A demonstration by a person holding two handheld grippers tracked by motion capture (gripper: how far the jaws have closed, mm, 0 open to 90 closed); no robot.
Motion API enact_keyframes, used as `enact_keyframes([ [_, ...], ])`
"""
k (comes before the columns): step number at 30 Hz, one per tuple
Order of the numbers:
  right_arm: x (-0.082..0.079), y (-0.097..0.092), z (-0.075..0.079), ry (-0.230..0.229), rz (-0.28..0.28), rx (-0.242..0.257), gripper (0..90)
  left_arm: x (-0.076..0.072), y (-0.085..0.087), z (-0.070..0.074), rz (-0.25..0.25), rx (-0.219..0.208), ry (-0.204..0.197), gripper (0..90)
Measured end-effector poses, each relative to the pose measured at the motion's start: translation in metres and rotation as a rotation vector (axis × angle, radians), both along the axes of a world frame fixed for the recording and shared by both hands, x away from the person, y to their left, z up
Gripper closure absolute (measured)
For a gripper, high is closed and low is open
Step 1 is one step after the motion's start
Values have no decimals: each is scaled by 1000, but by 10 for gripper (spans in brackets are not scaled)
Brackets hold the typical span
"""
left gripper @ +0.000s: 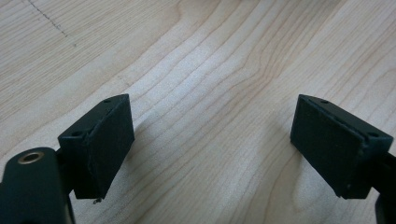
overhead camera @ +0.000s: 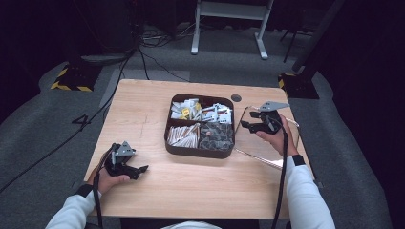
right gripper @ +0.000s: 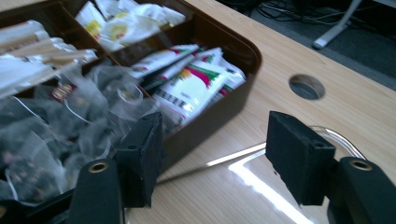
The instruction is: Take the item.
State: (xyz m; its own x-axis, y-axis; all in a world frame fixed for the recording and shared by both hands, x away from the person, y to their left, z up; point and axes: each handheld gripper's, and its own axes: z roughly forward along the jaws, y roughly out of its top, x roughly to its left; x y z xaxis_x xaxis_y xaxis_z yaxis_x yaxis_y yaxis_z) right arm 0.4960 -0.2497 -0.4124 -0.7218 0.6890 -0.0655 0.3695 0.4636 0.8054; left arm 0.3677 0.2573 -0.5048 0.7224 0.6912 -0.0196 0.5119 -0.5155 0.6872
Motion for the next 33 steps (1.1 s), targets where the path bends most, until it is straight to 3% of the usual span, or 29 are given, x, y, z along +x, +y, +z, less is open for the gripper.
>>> enact_keyframes([
  [9, 13, 33, 13, -2, 52, -19, 439, 0, 0, 0, -1, 3, -2, 138],
  [15, 24, 55, 13, 16, 76, -39, 494, 0, 0, 0, 0, 0, 0, 138],
  [17, 31, 69, 10, 30, 75, -63, 541, 0, 0, 0, -2, 4, -3, 138],
  [26, 57, 98, -4, 87, 50, -146, 534, 0, 0, 0, -6, 0, 0, 137],
  [33, 74, 109, -20, 153, 15, -161, 509, 0, 0, 0, -6, 1, -1, 138],
])
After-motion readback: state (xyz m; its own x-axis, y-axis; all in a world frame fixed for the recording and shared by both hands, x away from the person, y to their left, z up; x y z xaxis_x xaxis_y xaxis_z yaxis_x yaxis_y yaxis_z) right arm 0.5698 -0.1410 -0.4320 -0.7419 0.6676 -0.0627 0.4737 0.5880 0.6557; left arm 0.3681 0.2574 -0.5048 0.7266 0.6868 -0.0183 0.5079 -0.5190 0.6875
